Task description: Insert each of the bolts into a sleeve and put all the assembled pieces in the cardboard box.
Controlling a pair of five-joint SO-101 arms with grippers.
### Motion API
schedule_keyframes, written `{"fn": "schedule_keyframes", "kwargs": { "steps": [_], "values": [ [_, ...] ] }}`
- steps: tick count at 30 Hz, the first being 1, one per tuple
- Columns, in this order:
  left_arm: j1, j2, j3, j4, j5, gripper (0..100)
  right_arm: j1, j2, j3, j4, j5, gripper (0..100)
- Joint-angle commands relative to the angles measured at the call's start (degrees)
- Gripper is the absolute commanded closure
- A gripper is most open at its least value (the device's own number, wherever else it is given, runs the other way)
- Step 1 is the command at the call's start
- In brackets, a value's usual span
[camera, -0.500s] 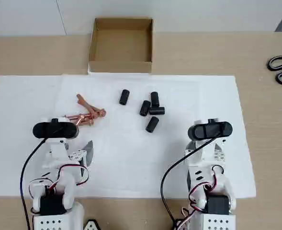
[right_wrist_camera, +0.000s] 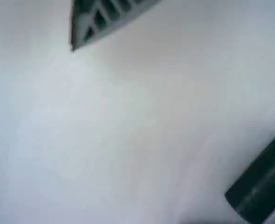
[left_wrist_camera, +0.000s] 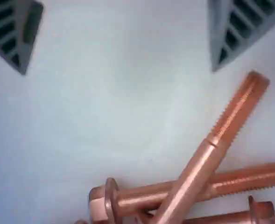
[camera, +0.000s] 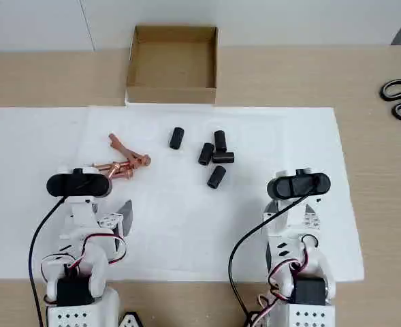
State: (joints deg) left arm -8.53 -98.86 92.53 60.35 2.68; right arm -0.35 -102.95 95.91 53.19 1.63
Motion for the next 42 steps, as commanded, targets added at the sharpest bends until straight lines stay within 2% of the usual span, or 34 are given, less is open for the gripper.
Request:
{"fn": "schedule_keyframes", "kwargs": {
  "steps": [1,29,36,42],
  "values": [
    [-0.26,-0.53,-0.31,-1.14,0.35,76,0.48,-1.01,0.53,0.13,0.09,81.8],
    [-0.26,-0.53,-0.31,-1.14,0.35,76,0.48,-1.01,0.53,0.13,0.09,81.8],
    [4.40,-0.53,-0.22,-1.76,0.09,76,0.48,-1.01,0.53,0.13,0.09,81.8],
    [4.48,-0.53,-0.22,-1.76,0.00,76,0.48,-1.01,0.53,0.13,0.09,81.8]
  ]
}}
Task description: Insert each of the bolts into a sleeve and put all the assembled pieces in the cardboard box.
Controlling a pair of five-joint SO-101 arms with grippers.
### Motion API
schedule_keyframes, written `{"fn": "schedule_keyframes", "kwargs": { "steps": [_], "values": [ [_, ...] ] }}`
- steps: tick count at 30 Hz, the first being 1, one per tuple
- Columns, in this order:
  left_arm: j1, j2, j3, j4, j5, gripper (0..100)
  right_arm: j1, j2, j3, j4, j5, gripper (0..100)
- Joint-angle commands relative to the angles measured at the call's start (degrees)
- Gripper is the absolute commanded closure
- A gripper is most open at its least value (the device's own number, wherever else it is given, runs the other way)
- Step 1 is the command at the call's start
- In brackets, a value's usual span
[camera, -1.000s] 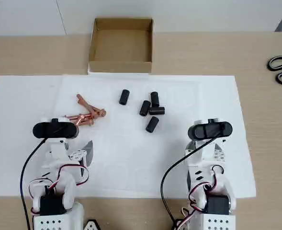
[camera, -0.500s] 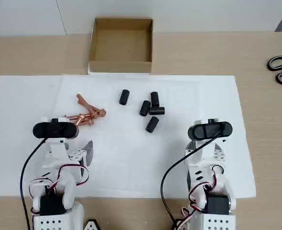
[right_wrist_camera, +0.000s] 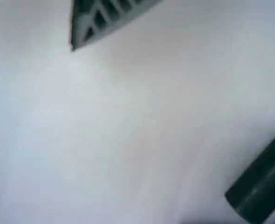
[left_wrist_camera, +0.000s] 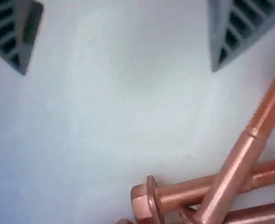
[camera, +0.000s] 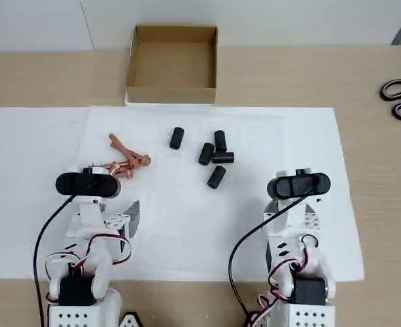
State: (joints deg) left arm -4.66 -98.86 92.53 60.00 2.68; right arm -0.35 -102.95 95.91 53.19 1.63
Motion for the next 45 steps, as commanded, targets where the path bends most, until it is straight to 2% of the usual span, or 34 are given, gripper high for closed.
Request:
{"fn": "schedule_keyframes", "kwargs": {
  "steps": [1,11,14,18,23,26,30,34,39,45],
  "values": [
    [0.62,-0.53,-0.22,-1.41,0.00,76,0.48,-1.01,0.53,0.13,0.09,81.8],
    [2.20,-0.53,-0.22,-1.32,0.00,76,0.40,-1.01,0.53,0.13,0.26,81.8],
    [-0.26,-0.62,-1.98,-1.14,0.00,76,0.66,-1.01,0.53,-0.57,0.18,81.8],
    [-6.86,-0.18,-9.54,2.46,-1.23,76,5.49,-1.01,-2.90,-0.13,0.44,81.8],
    [-11.78,0.97,-18.42,10.37,-12.22,76,14.20,-0.57,-16.26,6.29,1.05,81.8],
    [-14.59,6.24,-25.10,11.25,-13.01,76,14.20,-0.40,-23.82,10.15,5.36,81.8],
    [-15.12,20.40,-38.20,11.87,-12.92,76,13.93,2.42,-32.70,12.18,8.26,81.8],
    [-15.12,39.12,-54.81,16.26,-10.73,76,13.76,16.31,-43.52,15.69,10.55,81.8],
    [-15.12,60.04,-74.42,24.62,-6.68,76,12.88,44.44,-61.01,25.71,11.43,81.8],
    [-15.12,74.55,-84.18,30.24,-5.19,76,4.18,78.11,-87.91,41.45,10.90,81.8]
  ]
}}
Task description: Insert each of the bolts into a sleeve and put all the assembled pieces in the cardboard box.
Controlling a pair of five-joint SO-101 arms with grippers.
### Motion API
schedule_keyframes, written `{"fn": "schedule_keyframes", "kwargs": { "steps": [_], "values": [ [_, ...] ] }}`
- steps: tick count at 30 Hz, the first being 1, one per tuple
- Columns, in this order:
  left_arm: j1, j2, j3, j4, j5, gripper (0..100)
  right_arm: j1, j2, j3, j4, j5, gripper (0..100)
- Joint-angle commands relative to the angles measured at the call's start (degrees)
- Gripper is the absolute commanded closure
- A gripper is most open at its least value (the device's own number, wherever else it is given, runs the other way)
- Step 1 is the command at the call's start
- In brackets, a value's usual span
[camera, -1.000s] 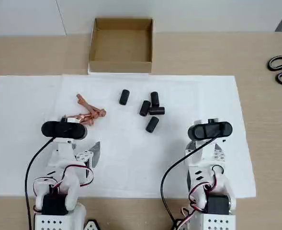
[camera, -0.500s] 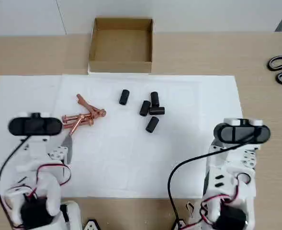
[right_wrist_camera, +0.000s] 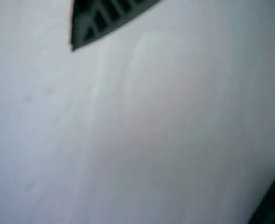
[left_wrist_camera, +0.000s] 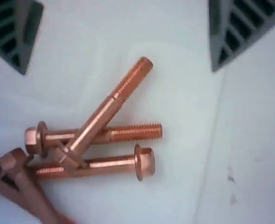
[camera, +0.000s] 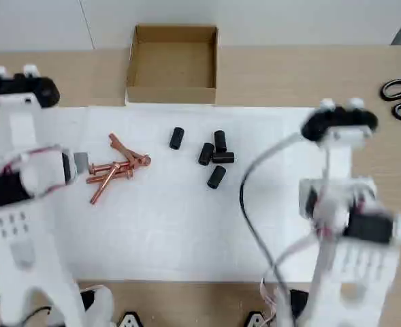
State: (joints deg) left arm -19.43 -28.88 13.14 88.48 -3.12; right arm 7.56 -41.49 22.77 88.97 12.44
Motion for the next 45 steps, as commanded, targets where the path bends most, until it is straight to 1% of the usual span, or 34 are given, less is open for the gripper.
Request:
{"fn": "schedule_keyframes", "kwargs": {
  "steps": [1,3,6,11,15,18,21,24,29,34,38,39,45],
  "values": [
    [-0.35,5.63,-5.05,2.02,0.53,76,-5.49,20.97,-19.16,7.08,-0.18,81.8],
    [-0.35,7.03,-5.05,2.11,0.53,76,-9.54,27.82,-26.55,8.31,-3.52,81.8],
    [-0.35,7.38,-4.88,1.93,0.53,76,-14.29,35.82,-32.53,8.40,-8.62,81.8],
    [-0.44,7.56,-4.79,2.11,0.53,76,-21.23,46.20,-34.55,4.88,-9.85,81.8],
    [-0.53,7.82,-4.70,2.11,0.26,76,-24.57,50.77,-35.69,2.68,-10.64,81.8],
    [-0.35,7.82,-3.56,1.85,0.26,76,-25.10,53.67,-40.18,2.42,-15.12,81.6],
    [-0.35,7.82,-3.21,1.85,0.26,76,-25.27,56.75,-45.89,2.42,-17.14,81.6],
    [-0.44,7.82,-2.86,2.11,0.26,76,-25.63,59.12,-49.05,3.12,-16.97,81.9],
    [-0.53,7.82,-2.86,2.11,0.26,76,-25.45,61.14,-49.05,6.55,-16.97,81.9],
    [-0.53,7.82,-2.86,2.11,0.26,76,-22.64,60.88,-49.58,5.93,-17.05,81.9],
    [-0.44,7.82,-2.86,1.85,0.26,76,-22.73,61.23,-50.20,6.55,-17.67,81.9],
    [-0.44,7.82,-2.86,1.85,0.26,76,-23.43,61.23,-50.20,7.52,-19.52,81.9],
    [-0.44,7.82,-2.86,1.85,0.26,76,-27.21,61.41,-50.20,8.13,-38.51,81.9]
  ]
}}
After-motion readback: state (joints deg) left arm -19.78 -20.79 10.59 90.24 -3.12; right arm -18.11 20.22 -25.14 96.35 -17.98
